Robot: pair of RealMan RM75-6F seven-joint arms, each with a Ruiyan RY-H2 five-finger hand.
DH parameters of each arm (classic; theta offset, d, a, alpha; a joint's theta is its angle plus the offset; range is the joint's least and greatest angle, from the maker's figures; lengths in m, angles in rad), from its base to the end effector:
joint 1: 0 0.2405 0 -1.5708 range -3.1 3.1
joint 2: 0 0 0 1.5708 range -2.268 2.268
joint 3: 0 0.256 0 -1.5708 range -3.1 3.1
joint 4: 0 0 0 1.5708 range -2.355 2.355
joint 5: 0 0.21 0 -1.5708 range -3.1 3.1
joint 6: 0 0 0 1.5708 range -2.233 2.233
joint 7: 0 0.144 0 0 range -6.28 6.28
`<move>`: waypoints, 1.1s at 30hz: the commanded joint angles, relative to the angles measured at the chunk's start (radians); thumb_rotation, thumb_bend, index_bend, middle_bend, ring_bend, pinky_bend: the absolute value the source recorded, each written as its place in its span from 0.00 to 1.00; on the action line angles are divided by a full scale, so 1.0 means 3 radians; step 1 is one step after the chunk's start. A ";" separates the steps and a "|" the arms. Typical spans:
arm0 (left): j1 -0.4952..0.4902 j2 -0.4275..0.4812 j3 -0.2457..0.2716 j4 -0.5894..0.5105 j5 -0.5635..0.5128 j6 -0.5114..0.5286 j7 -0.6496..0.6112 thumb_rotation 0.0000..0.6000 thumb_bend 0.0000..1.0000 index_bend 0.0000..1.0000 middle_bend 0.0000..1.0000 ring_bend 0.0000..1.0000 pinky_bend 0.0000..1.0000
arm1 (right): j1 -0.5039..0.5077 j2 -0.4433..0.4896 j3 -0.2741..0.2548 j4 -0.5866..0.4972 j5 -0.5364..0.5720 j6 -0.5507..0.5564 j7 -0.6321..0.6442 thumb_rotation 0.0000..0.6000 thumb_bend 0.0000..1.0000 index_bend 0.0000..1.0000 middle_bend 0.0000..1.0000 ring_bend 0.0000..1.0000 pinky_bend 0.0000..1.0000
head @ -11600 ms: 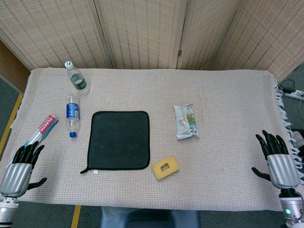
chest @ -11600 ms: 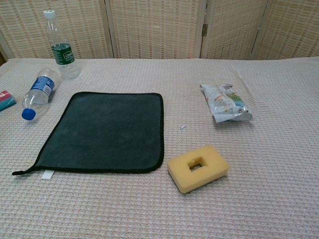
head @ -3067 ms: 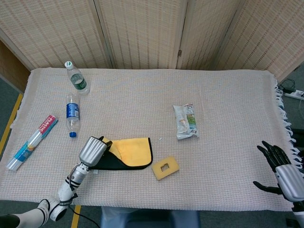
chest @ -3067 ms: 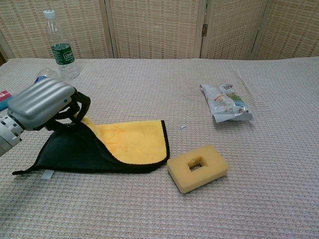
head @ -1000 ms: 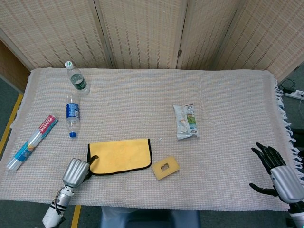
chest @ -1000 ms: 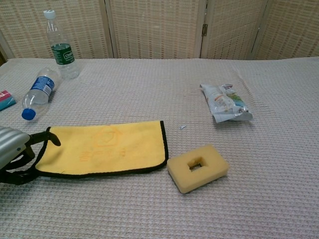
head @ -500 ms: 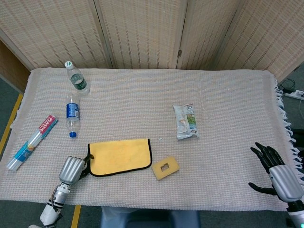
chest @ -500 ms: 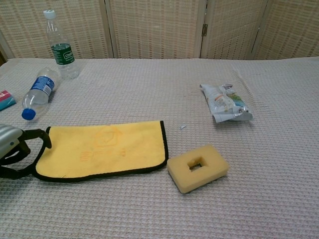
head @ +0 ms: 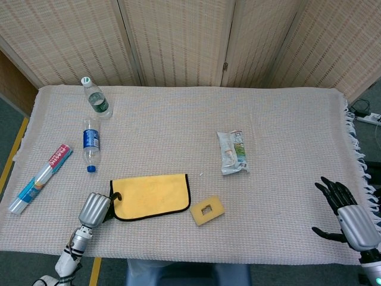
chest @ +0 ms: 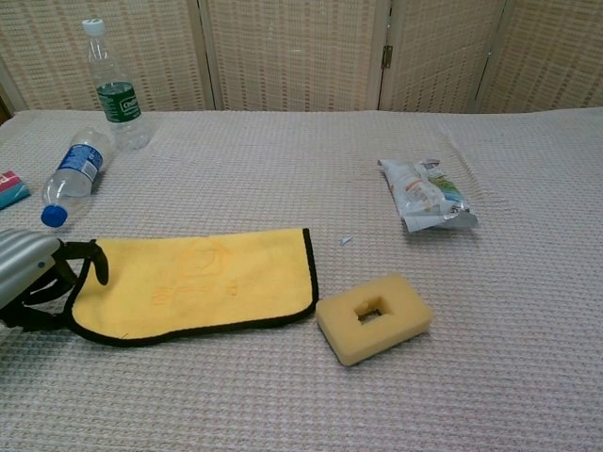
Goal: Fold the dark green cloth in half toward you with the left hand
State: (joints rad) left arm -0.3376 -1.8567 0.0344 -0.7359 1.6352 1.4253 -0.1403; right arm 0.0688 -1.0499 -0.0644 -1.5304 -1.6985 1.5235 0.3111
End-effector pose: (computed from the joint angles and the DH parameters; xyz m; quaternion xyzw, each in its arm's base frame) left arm -0.2915 0.2470 -0.0380 -0.7058 -0.3108 -0.4294 0.4700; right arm -0.3167 -0.1505 0.1670 0.6282 -0.4323 0.4281 0.4850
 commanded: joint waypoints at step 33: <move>-0.0149 -0.0188 -0.0105 0.0664 -0.0141 -0.0151 -0.0485 1.00 0.40 0.64 1.00 1.00 1.00 | 0.0050 -0.0028 0.0044 -0.0017 0.0118 -0.0138 -0.0066 1.00 0.12 0.00 0.00 0.00 0.00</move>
State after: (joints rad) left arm -0.3806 -1.9122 0.0037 -0.5389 1.5937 1.3813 -0.2834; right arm 0.0837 -1.0583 -0.0515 -1.5356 -1.6634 1.4825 0.2912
